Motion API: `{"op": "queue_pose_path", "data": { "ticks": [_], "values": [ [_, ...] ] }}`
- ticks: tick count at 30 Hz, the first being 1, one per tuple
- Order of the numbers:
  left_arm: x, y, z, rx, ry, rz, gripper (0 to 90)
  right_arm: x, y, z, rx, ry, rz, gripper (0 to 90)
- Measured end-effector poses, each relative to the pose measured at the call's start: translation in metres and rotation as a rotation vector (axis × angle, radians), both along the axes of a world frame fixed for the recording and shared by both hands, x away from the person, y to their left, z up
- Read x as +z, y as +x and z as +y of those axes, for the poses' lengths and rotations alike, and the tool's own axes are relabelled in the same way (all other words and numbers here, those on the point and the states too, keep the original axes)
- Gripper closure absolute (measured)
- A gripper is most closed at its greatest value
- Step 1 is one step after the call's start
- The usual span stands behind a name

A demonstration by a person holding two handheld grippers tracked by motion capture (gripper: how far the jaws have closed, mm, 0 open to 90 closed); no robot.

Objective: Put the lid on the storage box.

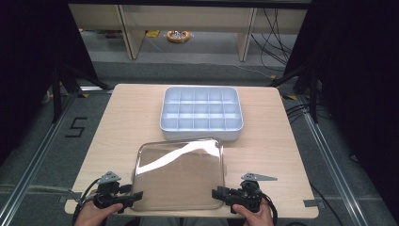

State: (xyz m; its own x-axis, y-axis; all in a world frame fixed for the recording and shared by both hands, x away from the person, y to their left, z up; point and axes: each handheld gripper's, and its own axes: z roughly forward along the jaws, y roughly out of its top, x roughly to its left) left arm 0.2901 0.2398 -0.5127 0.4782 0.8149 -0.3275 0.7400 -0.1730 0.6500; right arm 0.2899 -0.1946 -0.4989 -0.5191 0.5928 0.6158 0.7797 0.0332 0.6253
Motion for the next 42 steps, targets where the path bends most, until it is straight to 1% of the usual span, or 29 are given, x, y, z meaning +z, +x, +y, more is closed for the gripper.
{"op": "queue_pose_path", "data": {
  "ticks": [1,2,5,6,8,9,11,12,13,14,15,16,19,20,21,22,23,24,25,26,29,30,31,32,33,37,39,40,42],
  "values": [
    [0.0,0.001,0.001,0.015,-0.014,0.003,35.0,-0.002,0.003,-0.001,0.021,-0.003,-0.058,61.9],
    [0.0,0.002,0.002,0.026,-0.019,0.008,34.5,-0.003,0.004,-0.001,0.024,-0.006,-0.07,62.3],
    [0.0,0.003,0.002,0.029,-0.009,0.004,32.0,-0.001,0.004,-0.001,0.044,0.002,-0.066,63.1],
    [-0.001,0.004,0.001,0.041,-0.026,0.004,30.7,0.001,0.003,0.0,0.067,0.002,-0.069,63.4],
    [-0.001,0.006,0.004,0.038,-0.048,0.016,30.4,0.001,0.004,0.0,0.077,0.012,-0.069,63.7],
    [-0.002,0.007,0.004,0.046,-0.074,0.024,32.2,-0.001,0.006,0.0,0.074,-0.009,-0.081,63.9],
    [-0.002,0.007,0.003,0.058,-0.08,0.024,33.1,-0.001,0.007,0.0,0.073,-0.009,-0.082,63.8],
    [-0.001,0.007,0.004,0.061,-0.076,0.023,34.9,0.002,0.005,0.001,0.063,-0.003,-0.027,63.7],
    [-0.001,0.007,0.004,0.066,-0.082,0.021,37.1,0.0,0.008,0.0,0.057,-0.019,-0.06,62.9],
    [0.0,0.006,0.004,0.065,-0.091,0.014,43.9,0.003,0.01,0.002,0.032,-0.093,-0.036,58.8],
    [0.001,0.006,0.004,0.064,-0.084,0.005,43.9,0.003,0.01,0.002,0.032,-0.093,-0.036,58.8],
    [0.002,0.005,0.003,0.062,-0.077,-0.001,45.7,0.003,0.011,0.003,0.02,-0.131,-0.046,57.2],
    [0.006,0.003,0.001,0.058,-0.048,-0.028,46.9,0.006,0.012,0.008,0.008,-0.189,-0.026,53.6],
    [0.007,0.002,0.001,0.059,-0.046,-0.029,48.7,0.009,0.012,0.013,0.01,-0.251,-0.03,50.6],
    [0.007,0.001,0.001,0.061,-0.045,-0.032,48.7,0.009,0.012,0.013,0.01,-0.251,-0.03,50.6],
    [0.009,0.0,0.0,0.056,-0.043,-0.044,51.4,0.012,0.011,0.017,-0.001,-0.307,-0.027,46.7],
    [0.009,0.0,0.0,0.056,-0.043,-0.044,51.8,0.012,0.011,0.019,0.006,-0.334,-0.025,45.7],
    [0.01,0.0,0.002,0.029,-0.013,-0.042,51.8,0.012,0.011,0.019,0.006,-0.334,-0.025,45.7],
    [0.009,0.0,-0.001,0.056,-0.04,-0.053,51.9,0.013,0.012,0.02,0.01,-0.356,-0.029,45.0],
    [0.01,0.0,0.002,0.039,-0.02,-0.047,52.4,0.012,0.012,0.02,0.013,-0.366,-0.026,44.3],
    [0.011,0.001,0.002,0.036,-0.015,-0.058,53.7,0.012,0.015,0.022,0.032,-0.404,0.006,42.9],
    [0.011,0.001,0.002,0.036,-0.015,-0.058,53.6,0.011,0.015,0.022,0.047,-0.399,-0.015,42.8],
    [0.01,0.001,0.001,0.054,-0.038,-0.063,53.6,0.012,0.014,0.022,0.045,-0.403,-0.026,42.9],
    [0.01,0.001,0.001,0.054,-0.038,-0.063,53.6,0.012,0.014,0.022,0.045,-0.403,-0.026,42.9],
    [0.011,0.001,0.002,0.05,-0.034,-0.069,53.6,0.015,0.015,0.022,0.078,-0.411,-0.038,43.3],
    [0.013,0.0,0.002,0.056,-0.028,-0.082,54.5,0.018,0.014,0.02,0.078,-0.405,-0.06,47.4],
    [0.016,-0.001,0.002,0.072,-0.029,-0.104,57.1,0.023,0.012,0.018,0.063,-0.383,-0.072,52.8],
    [0.02,-0.002,0.002,0.092,-0.036,-0.125,59.5,0.025,0.011,0.018,0.06,-0.39,-0.076,54.5],
    [0.023,-0.003,0.003,0.092,-0.026,-0.138,61.6,0.026,0.011,0.018,0.064,-0.392,-0.089,56.6]
  ]
}}
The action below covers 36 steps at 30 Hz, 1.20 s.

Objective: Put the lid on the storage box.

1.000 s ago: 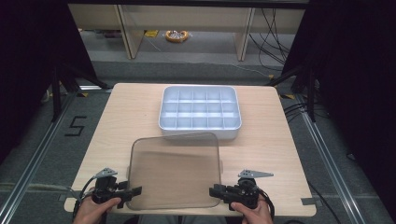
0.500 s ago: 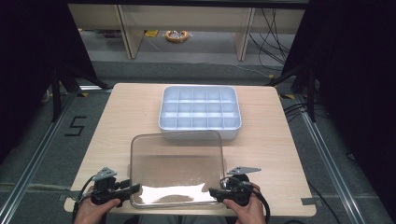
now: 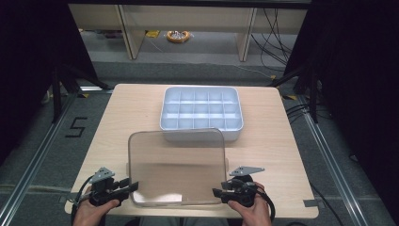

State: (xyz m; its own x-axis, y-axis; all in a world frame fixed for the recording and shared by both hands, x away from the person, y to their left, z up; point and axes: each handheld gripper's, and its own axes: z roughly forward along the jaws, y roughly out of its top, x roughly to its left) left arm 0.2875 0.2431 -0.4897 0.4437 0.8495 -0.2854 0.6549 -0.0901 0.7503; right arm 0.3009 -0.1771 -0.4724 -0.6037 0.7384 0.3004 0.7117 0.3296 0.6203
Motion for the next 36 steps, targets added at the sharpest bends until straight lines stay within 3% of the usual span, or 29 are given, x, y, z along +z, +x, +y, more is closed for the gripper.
{"op": "queue_pose_path", "data": {
  "ticks": [1,2,4,8,9,16,20,21,25,26,28,36],
  "values": [
    [0.002,0.0,-0.001,0.009,-0.006,-0.029,63.5,0.002,-0.002,0.001,-0.024,-0.009,0.006,58.6],
    [0.006,-0.001,-0.002,0.016,-0.008,-0.041,65.0,0.004,-0.002,0.0,-0.02,-0.016,-0.035,59.8],
    [0.007,-0.001,-0.002,0.023,-0.004,-0.042,64.9,0.007,-0.004,0.001,-0.038,-0.017,-0.02,60.1],
    [0.011,-0.003,-0.002,0.038,-0.036,-0.045,65.1,0.009,-0.004,0.0,-0.06,0.014,-0.004,60.1],
    [0.018,-0.003,-0.004,0.037,-0.045,-0.064,65.0,0.009,-0.002,-0.004,-0.057,0.055,-0.017,59.3],
    [0.035,0.004,-0.014,0.016,-0.03,-0.111,63.1,0.015,0.003,-0.011,-0.129,0.08,-0.009,54.7],
    [0.046,0.016,-0.026,0.009,-0.027,-0.127,63.1,0.019,0.009,-0.019,-0.14,0.086,-0.033,53.5],
    [0.051,0.025,-0.034,0.006,-0.02,-0.136,63.0,0.023,0.014,-0.025,-0.16,0.081,-0.047,52.6],
    [0.059,0.038,-0.041,0.001,-0.016,-0.142,63.2,0.027,0.024,-0.032,-0.175,0.101,-0.048,52.0],
    [0.061,0.043,-0.043,-0.001,-0.009,-0.139,63.4,0.03,0.027,-0.033,-0.204,0.108,-0.033,52.0],
    [0.063,0.055,-0.049,-0.005,-0.011,-0.127,63.5,0.035,0.038,-0.039,-0.21,0.094,-0.072,52.0],
    [0.063,0.085,-0.058,0.003,-0.017,-0.09,63.3,0.049,0.066,-0.047,-0.241,0.091,-0.11,52.0]
  ]
}}
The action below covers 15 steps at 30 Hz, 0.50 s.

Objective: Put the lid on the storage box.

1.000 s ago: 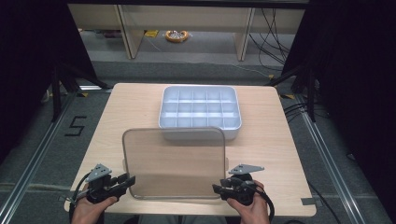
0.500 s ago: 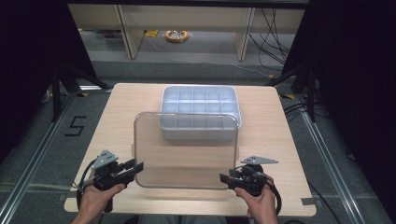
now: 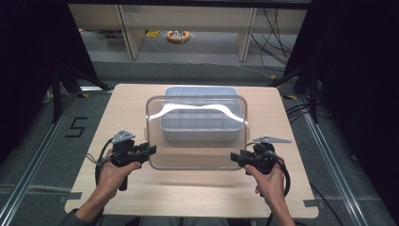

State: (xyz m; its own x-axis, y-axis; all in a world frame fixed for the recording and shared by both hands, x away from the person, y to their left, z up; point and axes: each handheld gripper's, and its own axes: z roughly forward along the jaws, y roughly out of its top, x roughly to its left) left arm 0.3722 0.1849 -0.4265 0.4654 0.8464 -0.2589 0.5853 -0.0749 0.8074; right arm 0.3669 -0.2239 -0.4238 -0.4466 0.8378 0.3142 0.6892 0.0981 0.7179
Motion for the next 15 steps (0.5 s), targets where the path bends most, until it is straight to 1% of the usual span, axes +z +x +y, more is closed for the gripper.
{"op": "queue_pose_path", "data": {
  "ticks": [1,2,3,4,5,6,7,8,10,11,12,13,14,15],
  "values": [
    [0.001,0.004,-0.001,-0.002,-0.002,0.008,63.3,0.002,0.003,0.0,-0.006,-0.002,0.001,52.0],
    [0.002,0.008,-0.002,0.005,-0.015,0.01,63.3,0.006,0.009,0.0,-0.021,-0.001,0.015,51.9],
    [0.004,0.012,-0.002,0.012,-0.015,0.006,63.3,0.006,0.009,0.0,-0.021,-0.001,0.015,51.9],
    [0.007,0.017,-0.003,0.013,-0.018,0.004,63.4,0.007,0.013,-0.001,-0.014,0.008,0.005,51.9],
    [0.009,0.02,-0.003,0.013,-0.022,0.006,63.4,0.01,0.02,0.0,-0.039,0.023,0.019,51.8],
    [0.011,0.024,-0.004,0.02,-0.023,0.0,63.4,0.01,0.02,0.0,-0.039,0.023,0.019,51.8],
    [0.016,0.034,-0.005,0.022,-0.027,0.005,63.4,0.012,0.03,-0.003,-0.035,0.026,0.017,51.3],
    [0.016,0.034,-0.005,0.022,-0.027,0.005,63.4,0.012,0.03,-0.003,-0.035,0.026,0.017,51.3],
    [0.02,0.042,-0.007,0.028,-0.033,0.007,63.5,0.015,0.04,-0.004,-0.044,0.034,0.016,51.1],
    [0.022,0.047,-0.008,0.032,-0.033,0.012,63.5,0.016,0.043,-0.005,-0.038,0.035,0.011,50.9],
    [0.023,0.052,-0.008,0.037,-0.037,0.013,63.5,0.018,0.048,-0.005,-0.046,0.042,0.004,50.7],
    [0.024,0.057,-0.009,0.042,-0.044,0.016,63.4,0.019,0.053,-0.005,-0.051,0.033,-0.008,50.4],
    [0.025,0.061,-0.01,0.044,-0.045,0.02,63.4,0.021,0.059,-0.004,-0.065,0.033,-0.005,49.9],
    [0.027,0.071,-0.011,0.057,-0.044,0.025,63.5,0.022,0.063,-0.004,-0.067,0.031,-0.005,49.9]
  ]
}}
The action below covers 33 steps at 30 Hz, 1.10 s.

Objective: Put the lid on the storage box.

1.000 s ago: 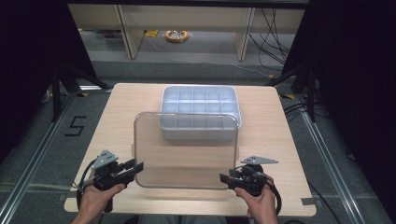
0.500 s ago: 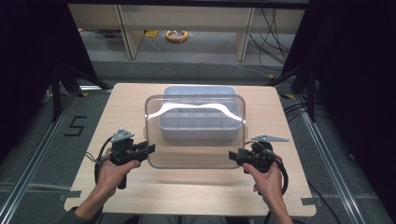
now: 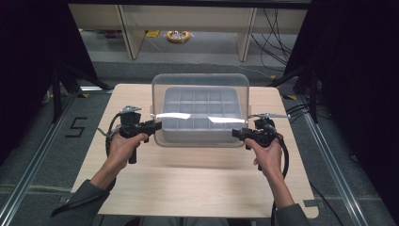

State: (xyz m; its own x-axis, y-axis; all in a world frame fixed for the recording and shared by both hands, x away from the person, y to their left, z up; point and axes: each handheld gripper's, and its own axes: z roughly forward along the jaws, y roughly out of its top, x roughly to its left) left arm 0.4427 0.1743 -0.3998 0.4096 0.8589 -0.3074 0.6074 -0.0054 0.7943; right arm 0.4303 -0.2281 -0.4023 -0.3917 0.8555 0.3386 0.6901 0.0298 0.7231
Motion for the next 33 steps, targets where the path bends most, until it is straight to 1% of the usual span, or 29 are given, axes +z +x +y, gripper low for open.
{"op": "queue_pose_path", "data": {
  "ticks": [1,2,3,4,5,6,7,8,9,10,11,12,13,15,16,18,19,20,21,22,23,24,25,27,28,29,30,31,33],
  "values": [
    [0.0,0.005,0.0,-0.002,-0.001,0.007,63.5,0.001,0.004,0.0,-0.005,0.0,0.004,49.8],
    [0.0,0.005,0.0,-0.002,-0.001,0.007,63.5,0.002,0.006,0.002,-0.024,0.011,0.023,49.5],
    [0.001,0.009,-0.001,0.006,-0.009,0.011,63.5,0.002,0.006,0.002,-0.024,0.011,0.023,49.5],
    [0.001,0.013,-0.002,0.006,-0.013,0.013,63.4,0.001,0.011,0.001,-0.016,-0.005,0.005,49.0],
    [0.001,0.017,-0.002,0.004,-0.01,0.021,63.3,0.002,0.014,0.001,-0.018,0.0,0.008,48.6],
    [0.001,0.022,-0.003,0.012,-0.019,0.027,63.4,0.002,0.018,0.002,-0.032,0.004,0.012,48.3],
    [0.002,0.028,-0.005,0.022,-0.01,0.032,63.4,0.003,0.025,0.003,-0.052,0.021,0.036,48.1],
    [0.002,0.028,-0.005,0.022,-0.01,0.032,63.2,0.001,0.029,0.0,-0.034,0.002,0.007,48.0],
    [0.002,0.032,-0.006,0.028,-0.001,0.034,63.2,0.001,0.029,0.0,-0.034,0.002,0.007,48.0],
    [0.003,0.034,-0.006,0.025,0.008,0.035,62.9,0.002,0.034,0.002,-0.06,0.028,0.041,47.8],
    [0.003,0.038,-0.008,0.031,0.01,0.038,62.9,0.002,0.034,0.002,-0.06,0.028,0.041,47.8],
    [0.004,0.041,-0.009,0.035,0.011,0.04,62.6,0.001,0.04,-0.001,-0.036,0.01,0.012,47.7],
    [0.004,0.043,-0.009,0.033,0.008,0.045,62.3,0.002,0.045,-0.002,-0.047,0.011,0.018,47.4],
    [0.006,0.05,-0.011,0.035,0.012,0.045,62.3,0.003,0.047,0.0,-0.072,0.043,0.047,47.3],
    [0.006,0.052,-0.012,0.04,0.009,0.053,62.3,0.003,0.05,-0.002,-0.066,0.031,0.038,47.3],
    [0.005,0.054,-0.014,0.044,0.0,0.055,62.2,0.002,0.052,-0.003,-0.064,0.034,0.038,47.2],
    [0.005,0.056,-0.014,0.039,0.003,0.058,62.1,0.004,0.052,-0.002,-0.078,0.047,0.064,47.1],
    [0.005,0.057,-0.014,0.041,0.003,0.061,62.1,0.002,0.056,-0.005,-0.065,0.015,0.032,47.1],
    [0.005,0.059,-0.015,0.044,0.003,0.063,61.8,0.002,0.059,-0.006,-0.058,0.027,0.039,47.0],
    [0.005,0.06,-0.016,0.046,0.002,0.064,61.8,0.002,0.059,-0.006,-0.058,0.027,0.039,47.0],
    [0.005,0.061,-0.016,0.05,0.002,0.068,61.7,0.001,0.06,-0.005,-0.071,0.032,0.043,46.8],
    [0.005,0.061,-0.016,0.049,0.007,0.069,61.3,0.001,0.062,-0.006,-0.066,0.028,0.042,46.5],
    [0.003,0.064,-0.017,0.054,0.008,0.077,60.9,0.001,0.062,-0.004,-0.08,0.033,0.058,46.4],
    [0.002,0.065,-0.016,0.054,0.009,0.082,60.6,0.0,0.064,-0.004,-0.069,0.025,0.051,46.3],
    [0.002,0.066,-0.016,0.057,0.01,0.086,60.6,-0.001,0.065,-0.002,-0.085,0.031,0.063,46.3],
    [0.001,0.067,-0.016,0.061,0.005,0.089,60.6,-0.001,0.066,-0.001,-0.083,0.041,0.068,46.2],
    [0.0,0.069,-0.016,0.061,0.009,0.093,60.5,-0.001,0.065,0.0,-0.105,0.049,0.088,46.2],
    [-0.001,0.07,-0.016,0.064,0.006,0.093,60.5,-0.002,0.067,-0.001,-0.089,0.046,0.079,46.2],
    [0.0,0.071,-0.017,0.065,0.012,0.098,60.5,-0.003,0.068,-0.001,-0.092,0.048,0.08,46.1]
  ]
}}
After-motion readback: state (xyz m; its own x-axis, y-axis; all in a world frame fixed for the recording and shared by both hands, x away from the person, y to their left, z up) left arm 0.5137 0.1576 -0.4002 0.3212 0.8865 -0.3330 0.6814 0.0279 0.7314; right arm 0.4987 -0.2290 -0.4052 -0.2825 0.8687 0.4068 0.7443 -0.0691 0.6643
